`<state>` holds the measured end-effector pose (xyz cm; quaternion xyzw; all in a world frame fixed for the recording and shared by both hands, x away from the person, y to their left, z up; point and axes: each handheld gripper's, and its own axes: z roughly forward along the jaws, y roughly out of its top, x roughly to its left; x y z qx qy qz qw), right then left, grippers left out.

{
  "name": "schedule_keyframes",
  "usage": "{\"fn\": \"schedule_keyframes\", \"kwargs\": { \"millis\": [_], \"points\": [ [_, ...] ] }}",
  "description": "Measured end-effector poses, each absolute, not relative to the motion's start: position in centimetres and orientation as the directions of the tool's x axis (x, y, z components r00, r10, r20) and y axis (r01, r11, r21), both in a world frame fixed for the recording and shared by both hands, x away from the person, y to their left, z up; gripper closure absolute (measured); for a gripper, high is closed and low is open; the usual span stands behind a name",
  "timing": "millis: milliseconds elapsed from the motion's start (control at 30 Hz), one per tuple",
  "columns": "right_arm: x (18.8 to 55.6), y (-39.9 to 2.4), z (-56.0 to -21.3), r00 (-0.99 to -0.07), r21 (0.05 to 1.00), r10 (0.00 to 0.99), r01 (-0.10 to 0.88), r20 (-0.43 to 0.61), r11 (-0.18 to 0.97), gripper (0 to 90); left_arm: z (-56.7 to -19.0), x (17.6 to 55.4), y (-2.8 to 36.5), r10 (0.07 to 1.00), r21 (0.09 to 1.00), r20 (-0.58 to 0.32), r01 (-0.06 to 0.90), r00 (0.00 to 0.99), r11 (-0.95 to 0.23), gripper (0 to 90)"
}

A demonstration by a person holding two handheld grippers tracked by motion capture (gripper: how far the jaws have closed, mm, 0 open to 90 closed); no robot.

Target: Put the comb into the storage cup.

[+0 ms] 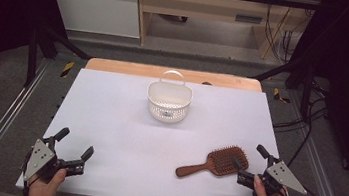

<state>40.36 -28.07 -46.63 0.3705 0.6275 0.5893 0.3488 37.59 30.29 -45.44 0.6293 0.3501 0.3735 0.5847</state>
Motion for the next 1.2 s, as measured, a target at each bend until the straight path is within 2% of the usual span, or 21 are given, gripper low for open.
{"fn": "schedule_keyframes", "kwargs": {
  "millis": [300,467,600,767,1033,1133,1167,1200],
  "points": [
    [40.3,-27.9,-46.5,-0.458,0.995,0.888,0.094,0.033,0.011,4.4,-45.4,37.6,30.4,0.880,0.998,0.058,0.006,0.471,-0.069,0.4],
    [40.3,-27.7,-46.2,-0.407,0.996,0.913,0.088,0.004,0.035,4.0,-45.5,37.6,30.5,0.881,0.998,0.056,0.008,0.469,-0.068,0.4],
    [40.8,-27.5,-45.5,-0.337,0.994,0.941,0.090,-0.034,0.068,8.9,-45.5,37.6,30.5,0.882,0.998,0.054,0.010,0.468,-0.067,0.4],
    [41.0,-27.6,-45.1,-0.324,0.993,0.946,0.101,-0.026,0.062,12.4,-45.5,37.7,30.7,0.885,0.998,0.049,0.012,0.463,-0.062,0.5],
    [42.0,-27.9,-44.3,-0.339,0.987,0.941,0.153,0.015,0.039,12.9,-45.5,37.7,30.8,0.887,0.998,0.051,0.013,0.458,-0.063,0.5],
    [42.5,-28.2,-43.7,-0.340,0.984,0.940,0.176,0.025,0.037,20.4,-45.6,37.7,30.8,0.888,0.998,0.049,0.014,0.457,-0.063,0.5],
    [42.8,-28.5,-43.4,-0.355,0.980,0.934,0.194,0.033,0.039,31.1,-45.6,37.7,30.8,0.888,0.998,0.049,0.014,0.457,-0.062,0.5],
    [42.8,-28.5,-43.4,-0.355,0.980,0.934,0.194,0.033,0.039,31.1,-45.6,37.7,30.8,0.888,0.998,0.048,0.014,0.457,-0.062,0.5]
  ]
}}
